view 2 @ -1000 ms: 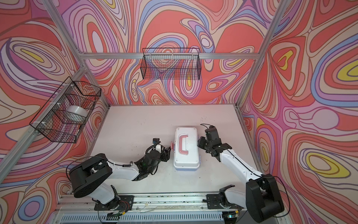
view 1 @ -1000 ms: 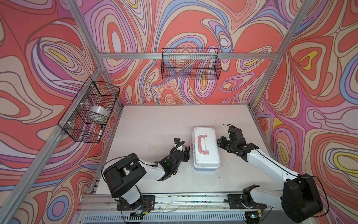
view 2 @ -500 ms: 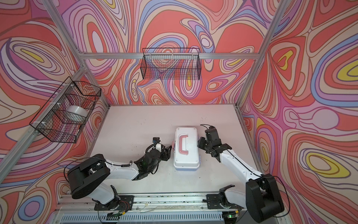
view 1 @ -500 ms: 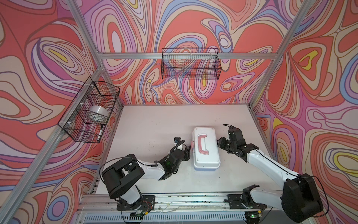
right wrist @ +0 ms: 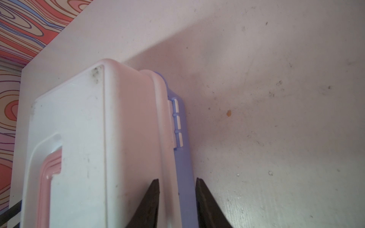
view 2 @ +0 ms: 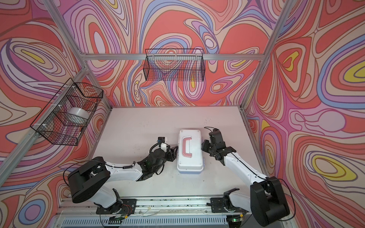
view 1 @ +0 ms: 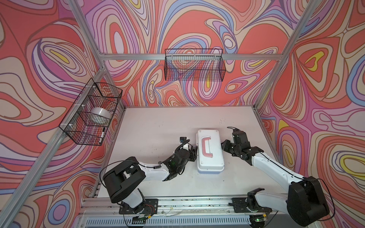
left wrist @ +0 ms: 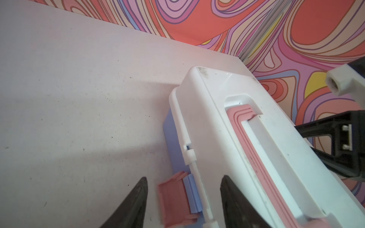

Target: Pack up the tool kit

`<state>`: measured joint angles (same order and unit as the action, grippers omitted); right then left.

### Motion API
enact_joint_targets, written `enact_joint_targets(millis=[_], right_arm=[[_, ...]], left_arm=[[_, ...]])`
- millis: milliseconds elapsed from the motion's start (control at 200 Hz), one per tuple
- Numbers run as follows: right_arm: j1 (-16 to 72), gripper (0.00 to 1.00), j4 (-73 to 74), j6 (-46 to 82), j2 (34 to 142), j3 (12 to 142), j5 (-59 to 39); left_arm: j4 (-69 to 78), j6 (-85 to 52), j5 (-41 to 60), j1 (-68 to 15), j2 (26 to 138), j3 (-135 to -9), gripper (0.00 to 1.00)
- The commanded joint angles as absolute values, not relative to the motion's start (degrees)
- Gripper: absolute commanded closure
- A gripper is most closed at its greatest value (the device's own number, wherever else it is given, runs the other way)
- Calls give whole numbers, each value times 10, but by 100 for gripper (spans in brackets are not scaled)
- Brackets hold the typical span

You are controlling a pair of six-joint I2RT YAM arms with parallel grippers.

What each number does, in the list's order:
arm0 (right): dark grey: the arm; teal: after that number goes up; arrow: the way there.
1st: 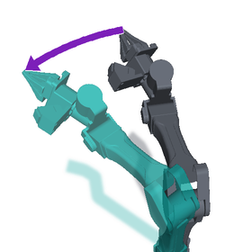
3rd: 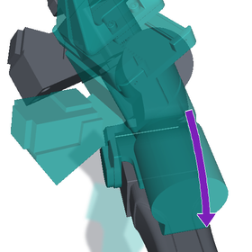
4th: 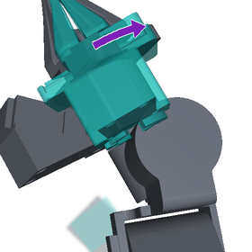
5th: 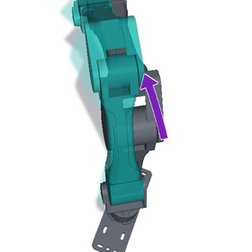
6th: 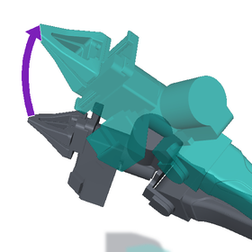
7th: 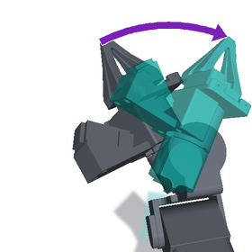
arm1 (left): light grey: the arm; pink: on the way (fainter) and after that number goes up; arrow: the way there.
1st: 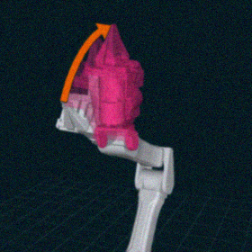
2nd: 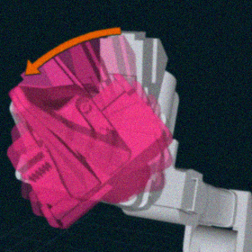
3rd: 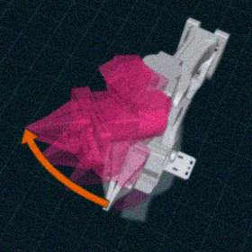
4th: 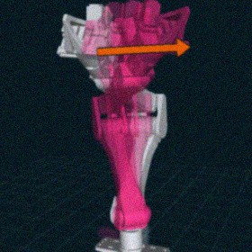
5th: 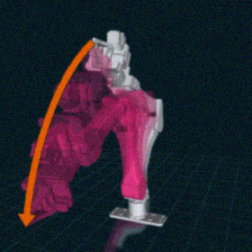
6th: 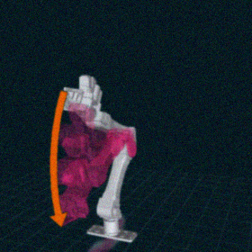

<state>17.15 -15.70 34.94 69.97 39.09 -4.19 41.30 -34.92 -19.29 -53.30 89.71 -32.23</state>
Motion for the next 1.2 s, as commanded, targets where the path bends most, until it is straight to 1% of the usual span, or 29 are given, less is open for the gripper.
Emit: enact_joint_targets(millis=[0, 160, 240, 341, 376, 431, 491, 541, 586, 641, 756, 951, 1052, 1192], right_arm=[[178, 67, -139, 341, 703, 384, -85], [178, 67, -143, 341, 700, 383, -85], [178, 67, -147, 340, 696, 383, -86], [178, 66, -153, 335, 690, 385, -95], [178, 65, -159, 334, 689, 390, -103], [178, 64, -171, 334, 692, 400, -110], [178, 64, -184, 339, 698, 407, -109], [178, 64, -185, 341, 701, 411, -108], [178, 64, -178, 341, 710, 412, -110], [178, 64, -165, 339, 726, 416, -124], [178, 64, -142, 338, 763, 432, -149], [178, 64, -135, 324, 791, 472, -170], [178, 64, -130, 328, 796, 479, -172], [178, 65, -123, 332, 802, 478, -178]], left_arm=[[415, -360, -190, -531, 906, -322, 42], [386, -398, -168, -507, 898, -301, 42], [363, -376, -158, -507, 893, -280, 41], [269, -357, -200, -516, 898, -289, 31], [253, -351, -200, -516, 905, -312, 30], [257, -339, -173, -516, 913, -309, 30], [298, -324, -135, -517, 924, -301, 31], [348, -318, -109, -519, 938, -268, 31], [377, -315, -97, -521, 950, -259, 32], [375, -318, -94, -524, 959, -256, 32], [406, -326, -99, -525, 957, -226, 32], [394, -317, -110, -531, 946, -221, 32], [388, -323, -137, -534, 957, -230, 32], [360, -348, -189, -536, 977, -257, 35]])
